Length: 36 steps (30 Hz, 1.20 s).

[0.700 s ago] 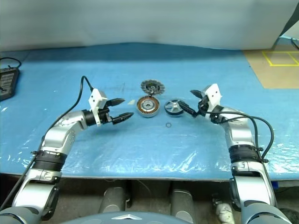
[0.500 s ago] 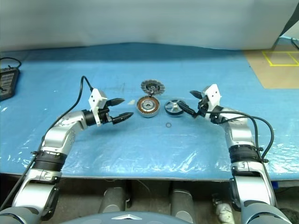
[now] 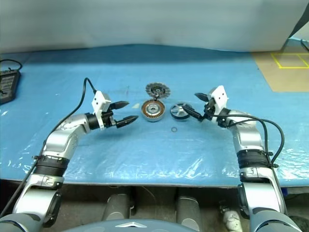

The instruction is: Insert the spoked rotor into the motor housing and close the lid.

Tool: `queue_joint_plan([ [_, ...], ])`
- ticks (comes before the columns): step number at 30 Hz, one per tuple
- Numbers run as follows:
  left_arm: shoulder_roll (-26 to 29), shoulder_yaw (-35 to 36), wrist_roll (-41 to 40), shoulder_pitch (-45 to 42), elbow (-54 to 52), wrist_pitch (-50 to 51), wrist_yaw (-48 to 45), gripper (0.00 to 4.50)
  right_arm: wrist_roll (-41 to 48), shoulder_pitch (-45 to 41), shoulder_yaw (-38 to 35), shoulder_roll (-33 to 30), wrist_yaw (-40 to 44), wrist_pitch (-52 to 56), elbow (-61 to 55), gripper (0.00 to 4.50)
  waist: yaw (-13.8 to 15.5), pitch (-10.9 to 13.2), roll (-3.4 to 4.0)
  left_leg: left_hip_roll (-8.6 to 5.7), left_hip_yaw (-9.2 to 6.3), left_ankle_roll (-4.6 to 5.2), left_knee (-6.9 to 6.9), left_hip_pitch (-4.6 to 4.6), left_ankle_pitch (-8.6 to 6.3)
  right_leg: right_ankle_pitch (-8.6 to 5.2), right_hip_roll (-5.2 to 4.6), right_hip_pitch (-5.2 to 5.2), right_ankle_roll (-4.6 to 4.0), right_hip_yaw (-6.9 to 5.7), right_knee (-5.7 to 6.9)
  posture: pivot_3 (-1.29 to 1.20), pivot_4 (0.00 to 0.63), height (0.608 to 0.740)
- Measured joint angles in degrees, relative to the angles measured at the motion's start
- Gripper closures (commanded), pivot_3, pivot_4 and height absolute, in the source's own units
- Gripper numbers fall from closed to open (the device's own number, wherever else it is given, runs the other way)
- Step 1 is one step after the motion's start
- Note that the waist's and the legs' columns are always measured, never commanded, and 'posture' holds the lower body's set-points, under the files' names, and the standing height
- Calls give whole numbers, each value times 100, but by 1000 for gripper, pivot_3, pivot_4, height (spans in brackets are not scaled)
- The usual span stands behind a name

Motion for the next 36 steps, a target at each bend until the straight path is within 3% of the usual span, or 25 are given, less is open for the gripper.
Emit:
queue_joint_plan([
  [17,0,-7,4,-114,57,70,-52,0,23,22,44,12,84,231,-159,14,1,0,0,1,0,0,0,0,0,0,0,0,0,-1,1,0,150,740],
  [27,142,-297,269,-464,480,-151,-349,0,22,457,78,-38,-58,657,-1125,14,1,-1,-2,0,0,-1,0,2,0,0,0,0,0,1,2,0,150,740],
  [36,537,-1814,1521,-2581,2100,-1606,-2444,0,-42,452,258,-25,-134,664,-1226,14,42,-2,-3,-15,-2,-5,6,3,2,0,-10,0,0,5,15,0,150,740],
])
